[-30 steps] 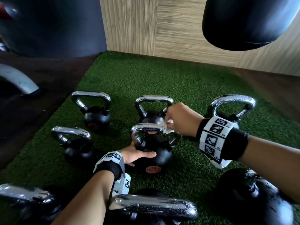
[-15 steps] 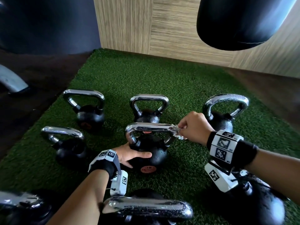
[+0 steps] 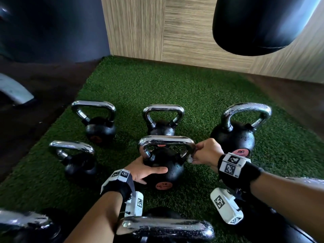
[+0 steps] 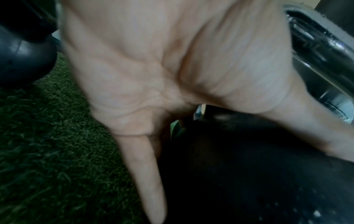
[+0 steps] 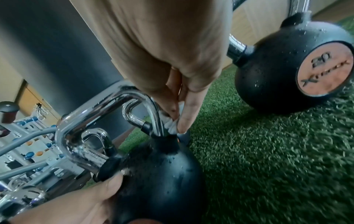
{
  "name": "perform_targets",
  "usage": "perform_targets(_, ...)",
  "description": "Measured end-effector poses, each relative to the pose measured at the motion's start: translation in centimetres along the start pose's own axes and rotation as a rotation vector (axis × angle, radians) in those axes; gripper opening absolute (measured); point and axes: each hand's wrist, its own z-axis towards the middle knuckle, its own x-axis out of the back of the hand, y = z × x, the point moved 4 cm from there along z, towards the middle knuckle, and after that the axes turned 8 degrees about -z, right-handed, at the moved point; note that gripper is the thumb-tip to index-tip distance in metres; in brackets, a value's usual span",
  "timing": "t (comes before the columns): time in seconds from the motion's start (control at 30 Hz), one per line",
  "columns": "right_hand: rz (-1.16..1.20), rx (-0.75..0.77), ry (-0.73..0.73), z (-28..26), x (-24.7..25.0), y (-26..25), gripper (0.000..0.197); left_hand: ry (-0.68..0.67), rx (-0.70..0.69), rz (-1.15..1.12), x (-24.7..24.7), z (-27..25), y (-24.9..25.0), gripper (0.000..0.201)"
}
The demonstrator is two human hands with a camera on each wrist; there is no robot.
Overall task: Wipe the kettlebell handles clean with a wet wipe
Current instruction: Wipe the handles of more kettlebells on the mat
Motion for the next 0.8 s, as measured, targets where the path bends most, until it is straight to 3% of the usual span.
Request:
perform_targets(0.13, 0.090, -0.051, -0.032, 0.2, -1.5, 0.4, 0.025, 0.027, -0.020, 0.075, 0.2, -0.4, 0.3, 0.088)
perform_targets(0.2, 0.077, -0.031, -0.069, 0.2, -1.4, 0.2, 0.025, -0.043, -0.031, 0.204, 0.3, -0.7, 1.1, 0.089)
perform_targets(0.27, -0.008, 0.018, -0.015, 0.3, -0.3, -0.1, 0.020, -0.149, -0.018, 0.351, 0.9, -1.4, 2.2, 0.064)
perform_targets(0.33, -0.160, 0.146, 0.156, 0.2, 1.8, -1.2, 0.014, -0.133, -0.023, 0.581, 2.6, -1.8, 3.5, 0.041)
perform_targets(0.4, -0.305, 0.363, 0.315, -0.7, 3.7, -3.4, 0.011, 0.131, -0.080, 0.789, 5.1, -2.6, 5.6, 0.030)
perform_targets(0.43, -0.337, 0.487, 0.375, -1.3, 4.5, -4.6, 0.014, 0.303, -0.181, 0.738, 6.4, -3.1, 6.9, 0.027)
perform_targets(0.5, -0.310, 0.706, 0.416, -2.8, 5.2, -6.9, 0.019, 0.554, -0.485, 0.356, 8.0, -4.9, 9.3, 0.028)
perform_targets(0.53, -0.251, 0.776, 0.390, -3.5, 5.3, -7.9, 0.020, 0.561, -0.629, 0.126, 8.3, -6.0, 10.5, 0.026)
perform_targets(0.6, -0.125, 0.848, 0.325, -4.8, 5.1, -9.6, 0.021, 0.337, -0.749, -0.212, 7.2, -7.7, 12.7, 0.025)
perform_targets(0.63, -0.091, 0.872, 0.315, -5.3, 4.9, -10.3, 0.022, 0.211, -0.748, -0.267, 6.3, -8.4, 13.7, 0.029)
perform_targets(0.7, -0.046, 0.893, 0.303, -5.9, 4.3, -11.4, 0.026, 0.049, -0.732, -0.246, 4.8, -9.5, 15.2, 0.036)
perform_targets(0.8, -0.010, 0.910, 0.296, -6.5, 3.5, -12.1, 0.033, -0.085, -0.688, -0.315, 3.1, -9.9, 15.9, 0.036)
